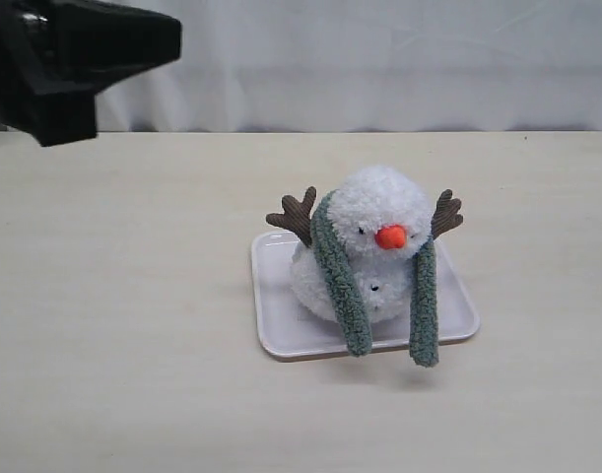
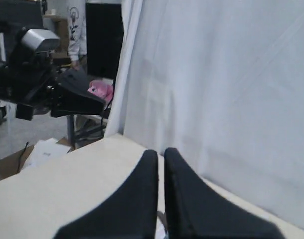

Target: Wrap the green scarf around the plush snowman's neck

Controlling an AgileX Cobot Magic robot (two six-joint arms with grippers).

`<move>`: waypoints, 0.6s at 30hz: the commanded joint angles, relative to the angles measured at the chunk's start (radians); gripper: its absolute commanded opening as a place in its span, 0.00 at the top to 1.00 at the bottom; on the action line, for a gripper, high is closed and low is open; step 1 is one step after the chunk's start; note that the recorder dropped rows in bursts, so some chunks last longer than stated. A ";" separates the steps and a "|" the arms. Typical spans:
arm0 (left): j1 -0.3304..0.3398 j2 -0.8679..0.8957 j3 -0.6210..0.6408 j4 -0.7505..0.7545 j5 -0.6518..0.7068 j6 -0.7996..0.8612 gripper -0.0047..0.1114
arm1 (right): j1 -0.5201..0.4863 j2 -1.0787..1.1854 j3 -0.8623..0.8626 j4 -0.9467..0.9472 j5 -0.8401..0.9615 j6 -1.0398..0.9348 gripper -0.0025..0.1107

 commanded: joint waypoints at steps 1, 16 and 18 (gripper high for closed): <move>-0.001 -0.128 0.042 -0.013 -0.062 -0.004 0.96 | 0.001 -0.109 0.038 -0.027 -0.089 0.026 0.94; -0.001 -0.282 0.102 -0.010 -0.012 -0.004 0.96 | 0.001 -0.274 0.161 -0.027 -0.250 0.026 0.94; -0.001 -0.282 0.102 -0.010 -0.012 -0.004 0.96 | 0.001 -0.274 0.161 -0.027 -0.246 0.026 0.94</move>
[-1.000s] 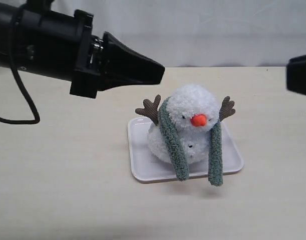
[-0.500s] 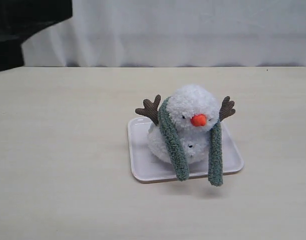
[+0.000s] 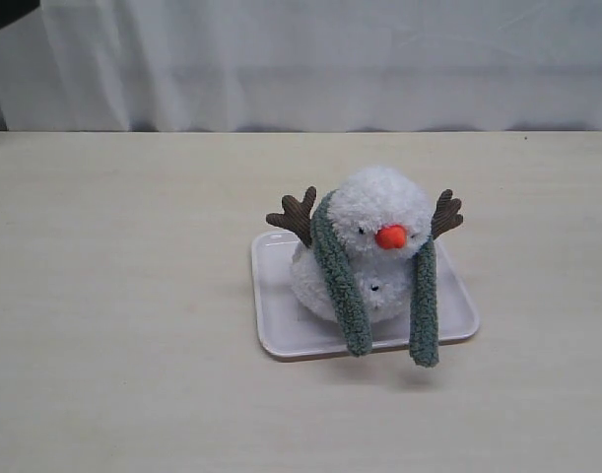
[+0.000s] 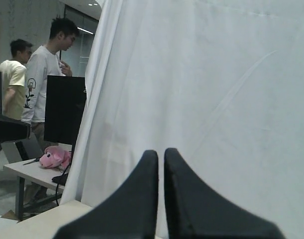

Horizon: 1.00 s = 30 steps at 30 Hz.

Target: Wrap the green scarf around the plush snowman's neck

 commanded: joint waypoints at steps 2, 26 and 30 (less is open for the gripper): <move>-0.001 -0.005 0.007 -0.006 0.011 -0.004 0.96 | 0.001 -0.004 0.007 -0.002 -0.012 0.006 0.94; -0.001 -0.015 0.007 0.045 0.009 -0.004 0.96 | 0.001 -0.004 0.007 -0.002 -0.012 0.006 0.94; -0.001 -0.067 0.009 0.306 -0.006 -0.149 0.96 | 0.001 -0.004 0.007 -0.002 -0.012 0.006 0.94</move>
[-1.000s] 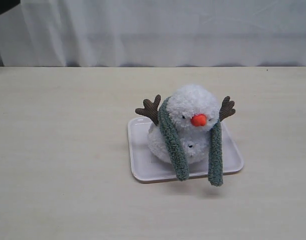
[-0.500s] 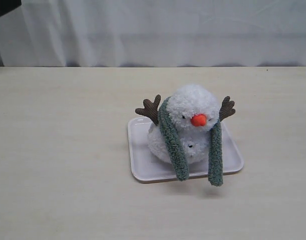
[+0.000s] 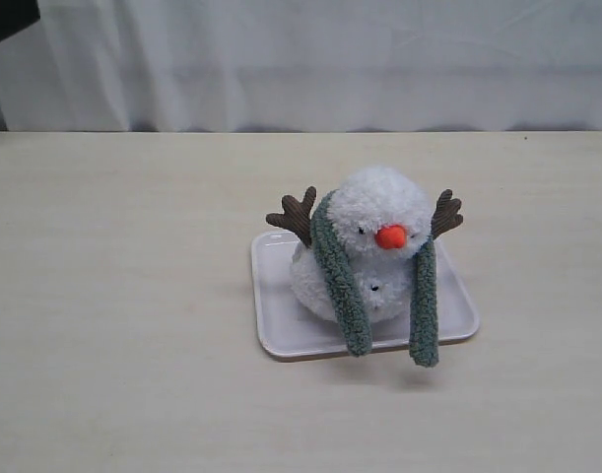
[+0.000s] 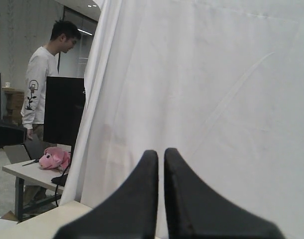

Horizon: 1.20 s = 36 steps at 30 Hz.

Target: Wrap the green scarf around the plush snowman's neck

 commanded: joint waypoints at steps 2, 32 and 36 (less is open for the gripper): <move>-0.001 -0.068 0.023 0.410 -0.077 -0.386 0.96 | 0.001 -0.004 0.007 -0.002 -0.007 0.004 0.94; 0.313 -0.673 0.624 1.218 -0.520 -1.257 0.96 | 0.001 -0.004 0.007 -0.002 -0.007 0.004 0.94; 0.316 -0.703 0.672 1.218 -0.515 -1.257 0.96 | 0.001 -0.004 0.007 -0.002 -0.007 0.004 0.94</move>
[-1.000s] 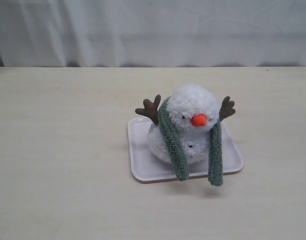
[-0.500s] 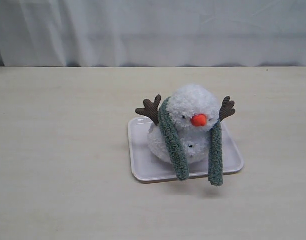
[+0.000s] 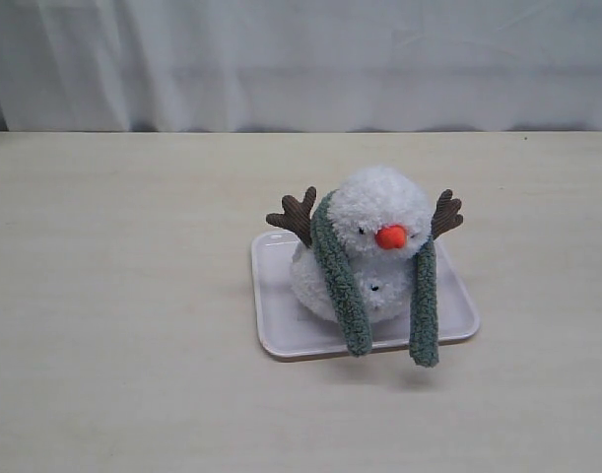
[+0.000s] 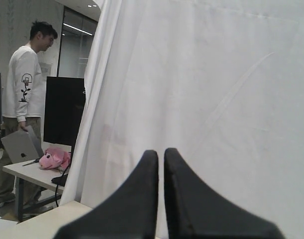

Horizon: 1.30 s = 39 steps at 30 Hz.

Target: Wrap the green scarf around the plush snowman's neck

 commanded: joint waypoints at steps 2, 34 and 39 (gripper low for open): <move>0.006 -0.029 0.057 -0.016 0.008 0.001 0.96 | 0.001 -0.004 0.007 -0.002 -0.007 0.004 0.94; 0.098 -0.029 0.128 -0.013 0.358 -0.001 0.96 | 0.001 -0.004 0.007 -0.002 -0.008 0.004 0.94; 0.098 -0.029 0.128 -0.013 0.358 -0.001 0.96 | 0.001 -0.004 0.007 -0.002 -0.008 0.004 0.94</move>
